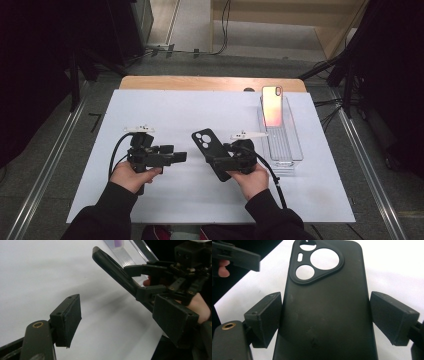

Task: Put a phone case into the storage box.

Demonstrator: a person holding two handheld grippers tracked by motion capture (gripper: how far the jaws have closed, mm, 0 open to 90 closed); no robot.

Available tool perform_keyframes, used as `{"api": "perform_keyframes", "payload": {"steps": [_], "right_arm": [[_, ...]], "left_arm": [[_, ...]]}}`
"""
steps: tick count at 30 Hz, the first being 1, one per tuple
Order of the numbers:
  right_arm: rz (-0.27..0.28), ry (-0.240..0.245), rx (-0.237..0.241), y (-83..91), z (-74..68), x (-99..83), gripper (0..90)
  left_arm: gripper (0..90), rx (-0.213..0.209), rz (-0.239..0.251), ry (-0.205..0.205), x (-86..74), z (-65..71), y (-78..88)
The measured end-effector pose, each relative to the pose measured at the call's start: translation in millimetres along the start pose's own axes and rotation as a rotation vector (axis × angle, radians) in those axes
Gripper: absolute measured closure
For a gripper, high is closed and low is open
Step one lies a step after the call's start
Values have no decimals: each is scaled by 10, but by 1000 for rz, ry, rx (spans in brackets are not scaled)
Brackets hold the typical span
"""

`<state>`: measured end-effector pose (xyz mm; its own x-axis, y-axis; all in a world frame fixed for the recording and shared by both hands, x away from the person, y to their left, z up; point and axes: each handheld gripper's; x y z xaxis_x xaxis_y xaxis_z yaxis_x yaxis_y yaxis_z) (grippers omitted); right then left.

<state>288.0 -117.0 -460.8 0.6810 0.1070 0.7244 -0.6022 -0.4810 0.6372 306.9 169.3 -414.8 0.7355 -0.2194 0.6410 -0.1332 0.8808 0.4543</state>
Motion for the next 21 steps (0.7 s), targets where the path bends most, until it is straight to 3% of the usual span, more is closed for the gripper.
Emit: {"api": "perform_keyframes", "payload": {"steps": [3,5,10,15,17,21], "right_arm": [[16,-15,-10,-25,-32,-10,120],[14,-22,-4,-40,-40,-21,120],[19,-38,-19,-61,-50,-50,119],[55,-61,-40,-53,-85,-81,120],[59,-64,-43,-55,-87,-92,120],[82,-89,-49,-62,-93,-125,119]], "left_arm": [[232,28,-17,3,47,-22,-63],[232,11,-14,19,75,-44,-97],[232,56,-15,18,157,-66,-177],[266,81,26,70,250,-66,-233],[265,69,23,96,280,-77,-264],[265,93,24,109,329,-71,-334]]}}
Point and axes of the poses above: each handheld gripper's, and its own axes: y roughly backward along the jaws, x roughly out of its top, z roughly to its right, and after that the axes turned 13 degrees about -x, right-handed
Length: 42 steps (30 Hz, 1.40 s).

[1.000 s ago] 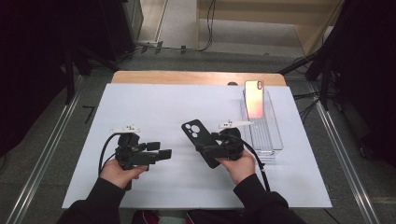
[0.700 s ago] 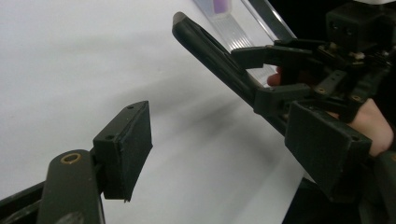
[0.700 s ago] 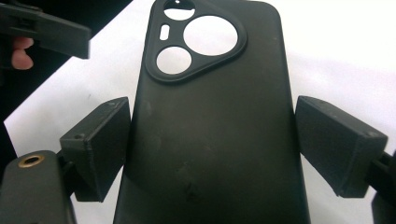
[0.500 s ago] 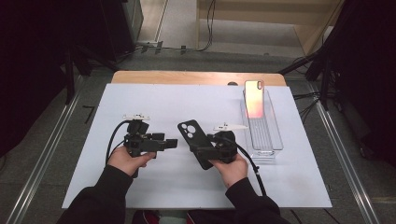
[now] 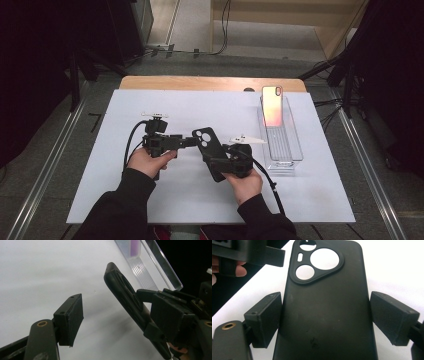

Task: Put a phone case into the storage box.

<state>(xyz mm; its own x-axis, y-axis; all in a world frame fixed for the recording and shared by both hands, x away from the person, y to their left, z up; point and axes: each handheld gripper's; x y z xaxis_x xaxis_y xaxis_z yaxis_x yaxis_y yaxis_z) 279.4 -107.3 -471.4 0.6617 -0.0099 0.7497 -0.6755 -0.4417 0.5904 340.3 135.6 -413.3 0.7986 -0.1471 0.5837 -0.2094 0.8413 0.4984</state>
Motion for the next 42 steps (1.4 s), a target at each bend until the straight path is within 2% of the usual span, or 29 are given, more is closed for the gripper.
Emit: {"api": "perform_keyframes", "payload": {"steps": [3,8,14,18,21,24,30,34,36,39,41,42], "right_arm": [[19,-14,-1,-3,-17,-33,119],[55,-26,9,7,-62,-72,119],[91,-31,10,14,-101,-93,119],[99,-38,19,-1,-121,-101,119],[116,-38,19,-11,-140,-104,119],[124,-44,23,-24,-165,-105,119],[115,-29,22,-85,-187,-128,116],[141,3,14,-82,-194,-127,110],[150,29,3,-67,-199,-113,106],[130,47,22,-77,-173,-85,99],[117,66,29,-84,-173,-59,0],[135,75,10,-78,-177,-50,0]], "left_arm": [[265,30,-3,12,50,19,-48],[309,44,-9,41,121,33,-117],[422,31,18,99,160,7,-163],[501,-8,50,137,175,-15,-166],[614,-23,68,153,175,-35,-159],[691,-34,91,155,155,-56,-146],[734,-62,112,175,133,-81,-129],[752,-93,132,211,134,-86,-105],[758,-112,137,215,137,-82,-92],[767,-119,142,206,138,-55,-89],[771,-101,131,190,145,-37,-89],[771,-102,138,190,144,-35,-84]]}}
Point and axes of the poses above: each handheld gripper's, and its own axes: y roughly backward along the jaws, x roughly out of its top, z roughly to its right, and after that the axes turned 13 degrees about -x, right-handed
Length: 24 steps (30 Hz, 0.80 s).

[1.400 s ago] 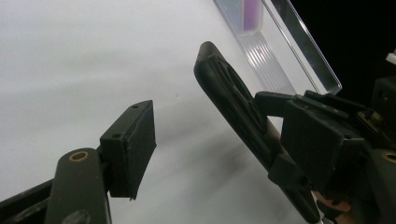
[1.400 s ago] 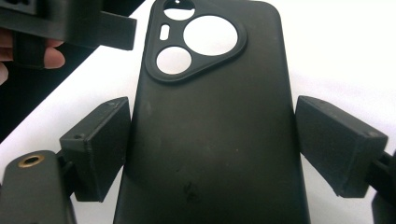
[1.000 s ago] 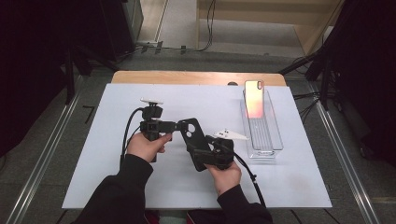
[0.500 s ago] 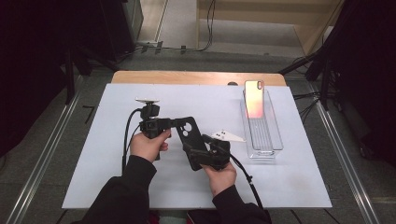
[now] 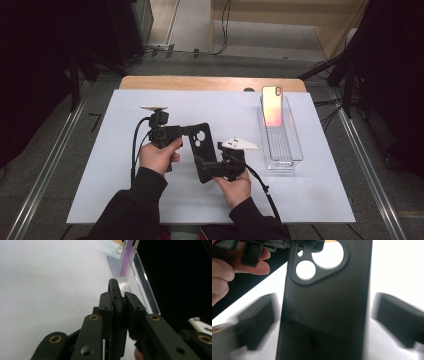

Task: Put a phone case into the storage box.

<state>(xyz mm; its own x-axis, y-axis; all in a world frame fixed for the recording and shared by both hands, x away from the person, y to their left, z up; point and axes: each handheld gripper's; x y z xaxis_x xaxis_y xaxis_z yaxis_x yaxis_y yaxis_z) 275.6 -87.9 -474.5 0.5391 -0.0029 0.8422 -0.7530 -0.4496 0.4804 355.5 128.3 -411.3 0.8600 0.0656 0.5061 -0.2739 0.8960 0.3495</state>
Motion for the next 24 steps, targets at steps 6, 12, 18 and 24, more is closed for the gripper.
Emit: {"api": "perform_keyframes", "payload": {"steps": [6,12,18,24], "right_arm": [[-87,25,8,40,55,105,0],[-161,-55,170,45,216,179,0],[-234,95,208,72,210,216,0],[-253,217,198,171,267,236,0]], "left_arm": [[770,2,16,-26,20,15,40],[769,14,55,-146,17,112,88],[769,14,62,-198,7,158,103],[769,20,63,-269,-20,198,114]]}}
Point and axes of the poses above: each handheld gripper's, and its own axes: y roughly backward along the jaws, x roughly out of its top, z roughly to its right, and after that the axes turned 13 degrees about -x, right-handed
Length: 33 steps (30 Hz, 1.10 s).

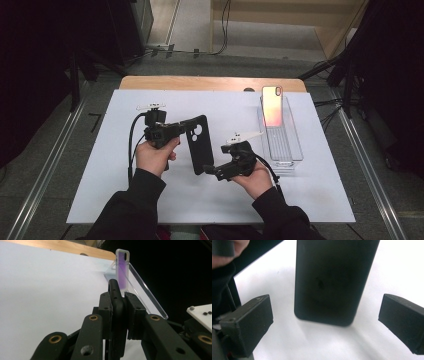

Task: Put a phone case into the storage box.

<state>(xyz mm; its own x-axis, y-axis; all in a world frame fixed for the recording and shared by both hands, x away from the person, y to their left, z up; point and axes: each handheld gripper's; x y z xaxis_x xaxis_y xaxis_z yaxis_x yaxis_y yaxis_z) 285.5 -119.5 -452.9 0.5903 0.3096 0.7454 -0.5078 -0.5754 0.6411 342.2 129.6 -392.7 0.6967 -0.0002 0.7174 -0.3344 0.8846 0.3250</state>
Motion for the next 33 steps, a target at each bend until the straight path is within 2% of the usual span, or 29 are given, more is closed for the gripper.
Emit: {"api": "perform_keyframes", "payload": {"steps": [3,8,11,14,18,26,27,30,33], "right_arm": [[14,29,-10,76,41,-4,0],[23,38,-4,175,113,-16,0],[27,50,6,214,125,-25,0],[42,67,6,248,134,-51,0],[35,78,-2,271,135,-76,0],[41,96,-25,326,96,-109,0],[43,98,-24,333,86,-113,0],[50,104,-43,350,64,-114,0],[63,88,-55,364,51,-91,0]], "left_arm": [[768,2,4,-22,-10,17,-1],[768,7,18,-89,-31,58,18],[769,14,12,-111,-50,63,24],[769,9,32,-140,-81,74,31],[768,12,61,-185,-131,110,39],[768,7,103,-249,-238,179,7],[768,2,107,-248,-247,196,0],[768,-14,98,-250,-270,232,-22],[768,-11,98,-272,-297,274,-44]]}}
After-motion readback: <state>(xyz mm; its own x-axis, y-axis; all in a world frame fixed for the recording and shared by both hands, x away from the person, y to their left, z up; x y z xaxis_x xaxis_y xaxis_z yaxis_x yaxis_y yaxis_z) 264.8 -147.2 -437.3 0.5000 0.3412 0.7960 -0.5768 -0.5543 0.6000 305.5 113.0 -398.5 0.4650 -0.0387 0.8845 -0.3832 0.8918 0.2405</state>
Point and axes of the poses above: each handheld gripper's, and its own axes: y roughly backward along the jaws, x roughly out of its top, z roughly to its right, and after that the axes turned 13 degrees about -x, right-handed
